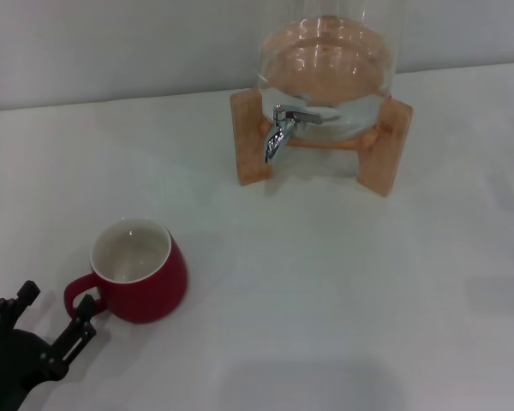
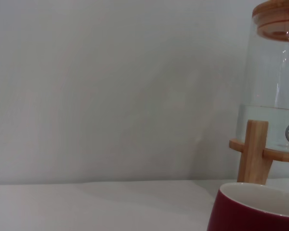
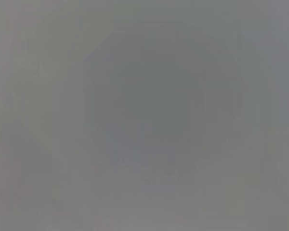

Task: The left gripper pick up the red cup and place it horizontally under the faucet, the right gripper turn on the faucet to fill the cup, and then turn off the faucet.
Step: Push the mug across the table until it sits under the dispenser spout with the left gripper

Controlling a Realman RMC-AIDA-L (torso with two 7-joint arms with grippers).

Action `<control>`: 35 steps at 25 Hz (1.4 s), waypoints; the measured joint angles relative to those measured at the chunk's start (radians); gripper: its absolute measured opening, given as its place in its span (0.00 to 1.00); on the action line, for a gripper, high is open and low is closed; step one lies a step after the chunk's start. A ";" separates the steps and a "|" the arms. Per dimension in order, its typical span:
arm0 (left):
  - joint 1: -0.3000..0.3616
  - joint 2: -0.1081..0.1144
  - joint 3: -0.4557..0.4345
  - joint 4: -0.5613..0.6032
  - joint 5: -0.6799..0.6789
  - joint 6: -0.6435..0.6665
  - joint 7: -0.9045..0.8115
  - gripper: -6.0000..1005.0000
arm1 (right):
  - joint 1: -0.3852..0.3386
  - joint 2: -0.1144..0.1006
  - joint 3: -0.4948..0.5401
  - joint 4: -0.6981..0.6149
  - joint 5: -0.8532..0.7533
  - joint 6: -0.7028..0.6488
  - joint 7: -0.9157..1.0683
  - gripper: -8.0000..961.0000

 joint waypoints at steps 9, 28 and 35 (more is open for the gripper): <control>0.000 0.000 0.000 0.000 0.000 -0.002 -0.001 0.86 | 0.000 0.000 0.000 0.000 0.000 -0.002 0.000 0.91; -0.004 0.001 0.000 0.000 0.000 -0.025 -0.004 0.86 | -0.001 0.000 0.000 0.000 0.000 -0.002 0.000 0.91; -0.005 0.001 0.000 0.000 -0.003 -0.025 -0.004 0.86 | -0.002 0.000 0.000 0.000 0.000 -0.002 0.000 0.91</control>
